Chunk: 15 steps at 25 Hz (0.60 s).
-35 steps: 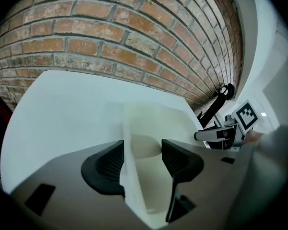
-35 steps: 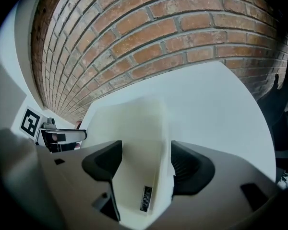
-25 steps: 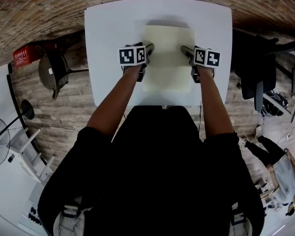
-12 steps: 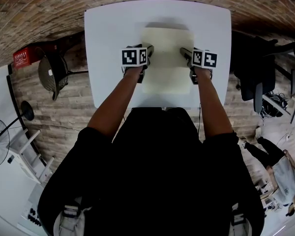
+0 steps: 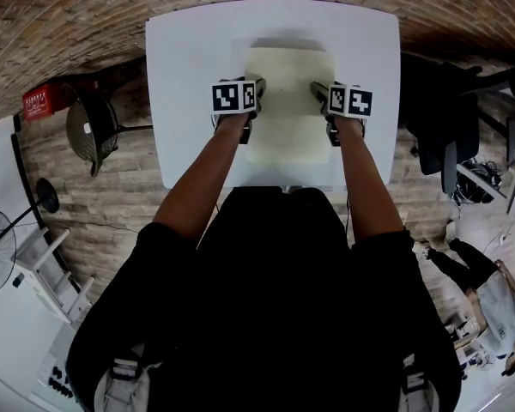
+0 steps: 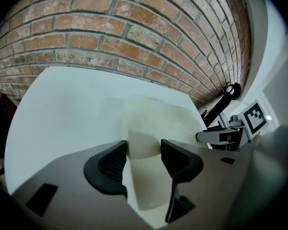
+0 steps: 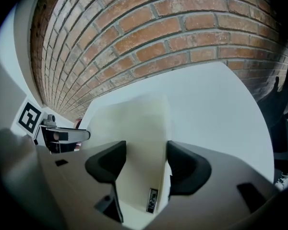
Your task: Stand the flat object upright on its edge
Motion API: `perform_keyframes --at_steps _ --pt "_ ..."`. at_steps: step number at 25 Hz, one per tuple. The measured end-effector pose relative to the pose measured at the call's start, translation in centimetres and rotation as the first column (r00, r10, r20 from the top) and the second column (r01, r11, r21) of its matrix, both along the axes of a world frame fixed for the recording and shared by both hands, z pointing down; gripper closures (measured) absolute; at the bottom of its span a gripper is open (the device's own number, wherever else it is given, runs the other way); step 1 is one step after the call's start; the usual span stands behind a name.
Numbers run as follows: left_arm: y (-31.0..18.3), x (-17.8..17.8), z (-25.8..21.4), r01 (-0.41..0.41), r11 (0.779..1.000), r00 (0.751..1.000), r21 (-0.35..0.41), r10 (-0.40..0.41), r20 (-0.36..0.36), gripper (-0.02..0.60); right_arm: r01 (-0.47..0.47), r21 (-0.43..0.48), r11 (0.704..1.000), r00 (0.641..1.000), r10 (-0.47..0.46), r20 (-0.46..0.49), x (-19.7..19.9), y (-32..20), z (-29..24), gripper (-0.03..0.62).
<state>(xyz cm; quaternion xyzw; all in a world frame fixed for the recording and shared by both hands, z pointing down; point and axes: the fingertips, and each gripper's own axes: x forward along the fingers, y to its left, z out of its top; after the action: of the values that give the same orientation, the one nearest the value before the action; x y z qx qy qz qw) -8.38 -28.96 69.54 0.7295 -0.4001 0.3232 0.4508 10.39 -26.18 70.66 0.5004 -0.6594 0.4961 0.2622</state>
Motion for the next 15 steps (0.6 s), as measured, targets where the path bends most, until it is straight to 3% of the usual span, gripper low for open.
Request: perform_keyframes --at_steps 15 --pt "1.5 -0.4 -3.3 0.014 0.998 1.000 0.066 -0.014 0.005 0.347 0.023 0.080 0.997 1.000 -0.022 -0.014 -0.4 1.1 -3.2 0.325"
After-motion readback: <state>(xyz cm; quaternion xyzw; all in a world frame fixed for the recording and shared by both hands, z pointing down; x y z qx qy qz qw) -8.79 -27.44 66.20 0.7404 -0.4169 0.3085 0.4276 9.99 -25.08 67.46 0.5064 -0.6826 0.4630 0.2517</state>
